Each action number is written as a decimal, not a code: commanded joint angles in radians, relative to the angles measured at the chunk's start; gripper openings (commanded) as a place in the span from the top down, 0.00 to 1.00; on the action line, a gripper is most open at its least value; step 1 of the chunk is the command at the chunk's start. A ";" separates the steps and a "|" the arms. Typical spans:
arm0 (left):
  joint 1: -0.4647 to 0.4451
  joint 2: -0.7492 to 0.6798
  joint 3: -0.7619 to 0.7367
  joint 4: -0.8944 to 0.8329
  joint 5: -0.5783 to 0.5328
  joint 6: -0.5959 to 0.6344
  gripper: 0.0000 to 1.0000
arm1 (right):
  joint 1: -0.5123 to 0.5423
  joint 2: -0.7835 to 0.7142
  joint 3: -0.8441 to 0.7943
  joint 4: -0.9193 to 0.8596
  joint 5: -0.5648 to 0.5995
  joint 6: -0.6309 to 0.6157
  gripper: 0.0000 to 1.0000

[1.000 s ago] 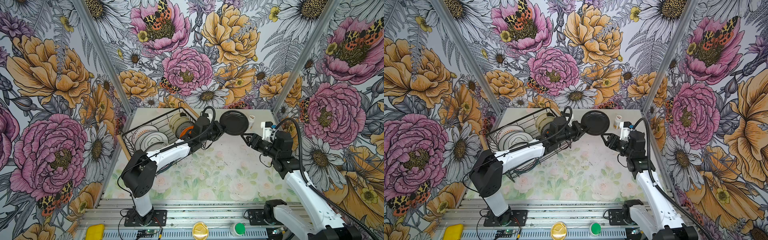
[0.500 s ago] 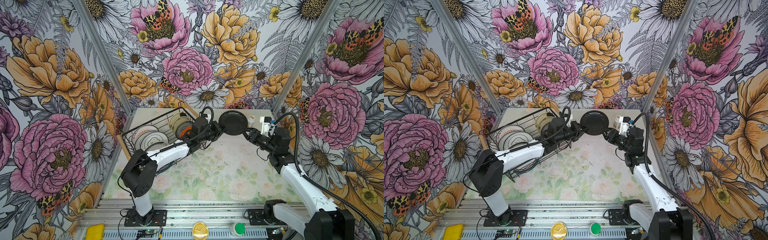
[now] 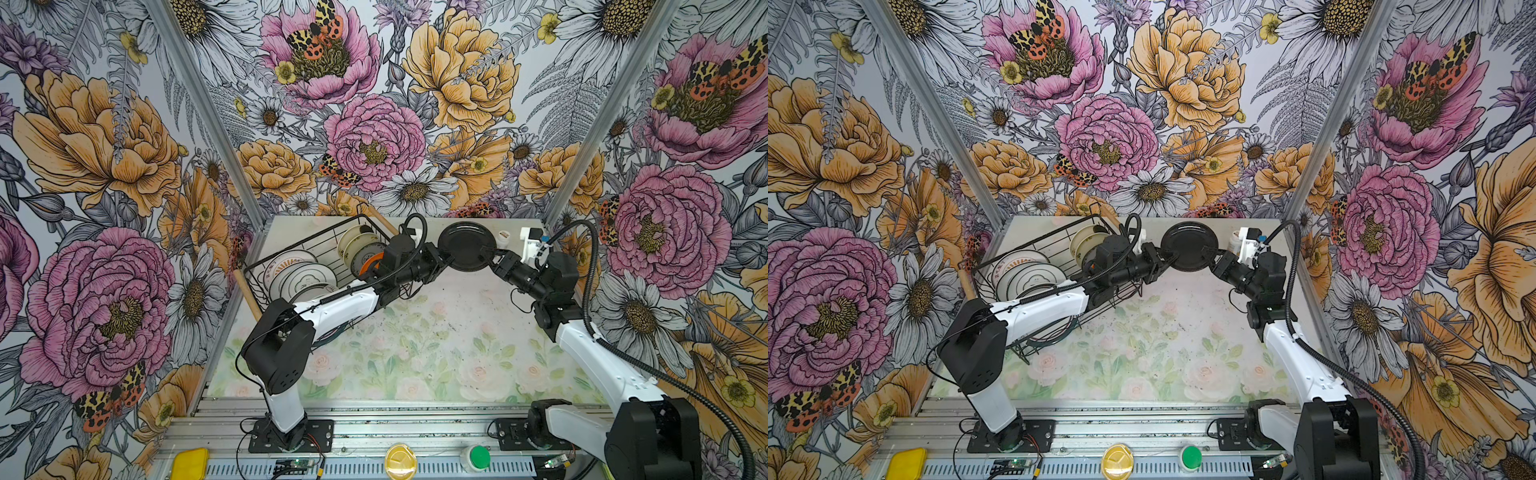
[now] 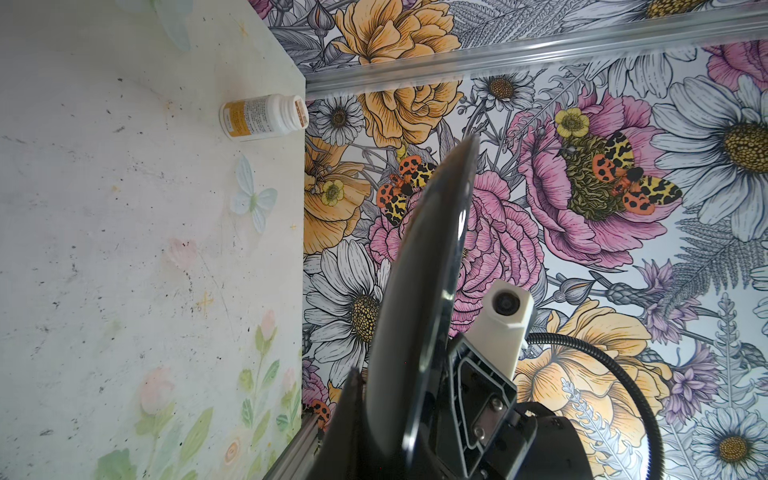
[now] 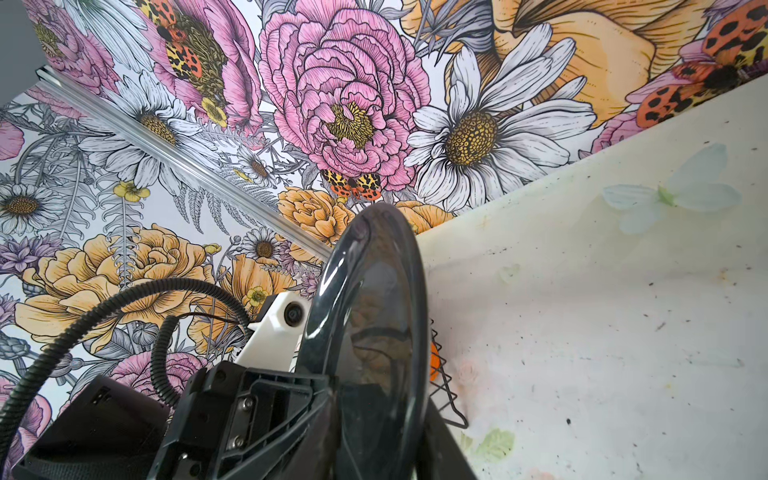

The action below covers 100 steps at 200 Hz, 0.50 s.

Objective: Unload the plates from the dish rack
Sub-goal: 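Carry the black plate toward the right gripper while the right grasps its rim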

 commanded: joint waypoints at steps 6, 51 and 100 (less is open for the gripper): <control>-0.018 0.021 0.031 0.028 0.047 0.000 1.00 | -0.002 0.010 -0.006 0.105 -0.030 0.019 0.77; -0.020 0.031 0.043 0.020 0.054 0.005 1.00 | -0.001 0.016 -0.018 0.111 -0.024 0.017 0.90; -0.019 0.040 0.063 0.025 0.069 0.028 0.87 | -0.003 0.000 -0.026 0.087 -0.005 0.007 1.00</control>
